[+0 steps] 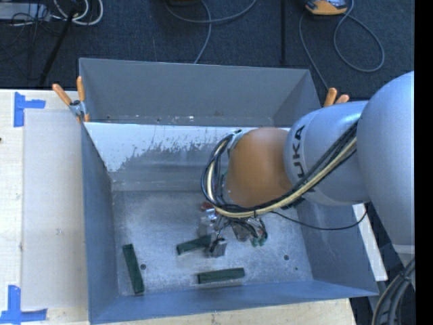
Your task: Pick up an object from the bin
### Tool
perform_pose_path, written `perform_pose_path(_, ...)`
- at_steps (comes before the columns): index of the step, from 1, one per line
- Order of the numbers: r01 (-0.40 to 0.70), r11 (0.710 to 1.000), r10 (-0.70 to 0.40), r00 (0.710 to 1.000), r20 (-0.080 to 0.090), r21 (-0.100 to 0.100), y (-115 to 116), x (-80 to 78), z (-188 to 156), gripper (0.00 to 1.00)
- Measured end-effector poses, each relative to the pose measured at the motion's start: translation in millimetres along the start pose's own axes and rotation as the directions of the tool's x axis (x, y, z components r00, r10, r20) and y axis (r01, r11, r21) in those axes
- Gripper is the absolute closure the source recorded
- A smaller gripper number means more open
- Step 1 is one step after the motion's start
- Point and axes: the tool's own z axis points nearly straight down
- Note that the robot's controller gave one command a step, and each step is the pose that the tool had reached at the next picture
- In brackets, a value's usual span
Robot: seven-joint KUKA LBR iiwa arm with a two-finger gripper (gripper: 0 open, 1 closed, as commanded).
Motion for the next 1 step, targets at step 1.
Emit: perform_pose_path(1, -0.012, 1.000, 0.012, 1.000, 0.008, 0.000, 30.2, 9.0, -133.7, 1.00)
